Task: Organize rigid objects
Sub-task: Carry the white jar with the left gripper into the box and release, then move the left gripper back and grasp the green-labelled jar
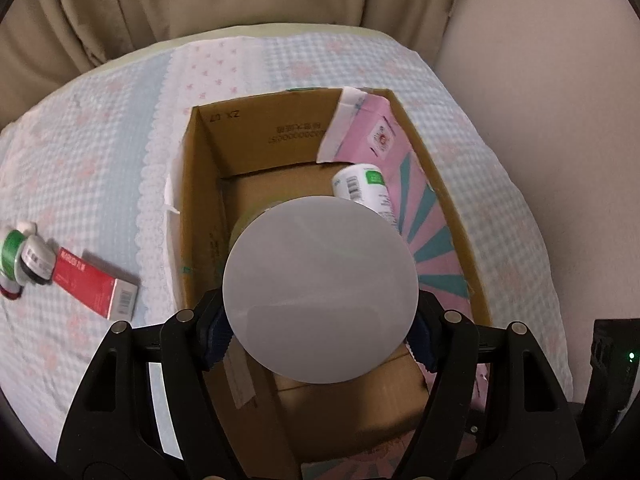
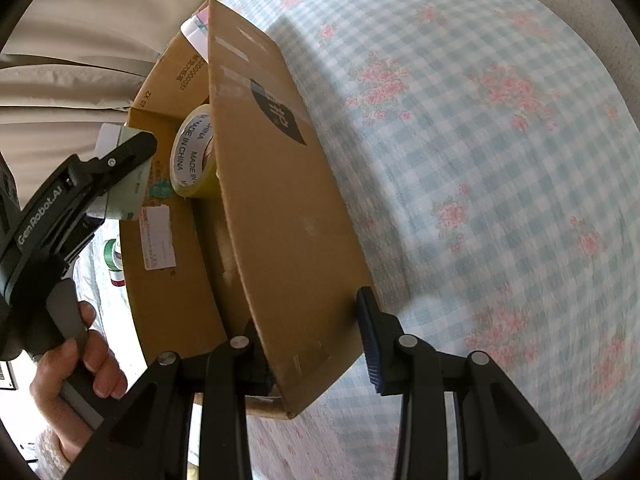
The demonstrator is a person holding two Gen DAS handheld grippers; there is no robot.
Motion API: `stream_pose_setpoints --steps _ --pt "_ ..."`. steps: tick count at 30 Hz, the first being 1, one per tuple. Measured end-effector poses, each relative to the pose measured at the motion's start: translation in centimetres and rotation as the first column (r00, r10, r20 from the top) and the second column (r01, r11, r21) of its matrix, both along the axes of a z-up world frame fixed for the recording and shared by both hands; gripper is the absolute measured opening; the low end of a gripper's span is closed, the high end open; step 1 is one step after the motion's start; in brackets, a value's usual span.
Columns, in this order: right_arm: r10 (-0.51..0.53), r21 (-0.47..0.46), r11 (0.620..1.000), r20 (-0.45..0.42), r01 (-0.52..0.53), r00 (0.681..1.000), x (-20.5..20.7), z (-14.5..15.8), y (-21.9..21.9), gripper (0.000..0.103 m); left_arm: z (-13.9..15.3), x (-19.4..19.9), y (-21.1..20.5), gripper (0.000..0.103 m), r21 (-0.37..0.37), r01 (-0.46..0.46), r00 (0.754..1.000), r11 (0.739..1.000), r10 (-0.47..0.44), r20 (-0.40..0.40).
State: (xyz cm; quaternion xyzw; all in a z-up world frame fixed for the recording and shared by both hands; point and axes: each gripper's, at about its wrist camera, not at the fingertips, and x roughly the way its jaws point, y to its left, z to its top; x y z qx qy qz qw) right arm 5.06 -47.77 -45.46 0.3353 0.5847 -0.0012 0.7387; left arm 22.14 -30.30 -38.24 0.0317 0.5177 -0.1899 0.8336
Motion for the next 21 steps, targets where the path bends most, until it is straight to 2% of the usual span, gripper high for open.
stream_pose_setpoints --steps 1,2,5,12,21 --pt "-0.001 0.001 1.0 0.0 0.001 1.0 0.0 0.0 0.0 0.032 0.3 -0.3 -0.2 0.084 0.003 0.016 1.0 1.0 -0.016 0.004" --pt "-0.001 0.002 1.0 0.0 0.001 1.0 0.0 0.0 0.0 0.032 0.7 -0.4 -0.4 0.102 0.007 0.027 1.0 1.0 -0.027 0.012" --pt "0.001 0.003 1.0 -0.002 -0.001 1.0 0.0 -0.1 0.1 0.032 1.4 -1.2 -0.8 0.103 0.013 0.051 0.998 0.999 -0.052 0.03" --pt "0.007 0.001 1.0 -0.002 -0.007 1.0 0.0 -0.1 0.1 0.032 1.4 -0.6 0.2 0.103 -0.021 0.01 1.0 1.0 -0.01 0.003" --pt "0.003 0.0 1.0 -0.004 -0.003 1.0 0.0 -0.1 0.3 0.032 3.2 -1.2 2.3 0.103 -0.032 -0.017 1.0 0.999 0.017 0.0"
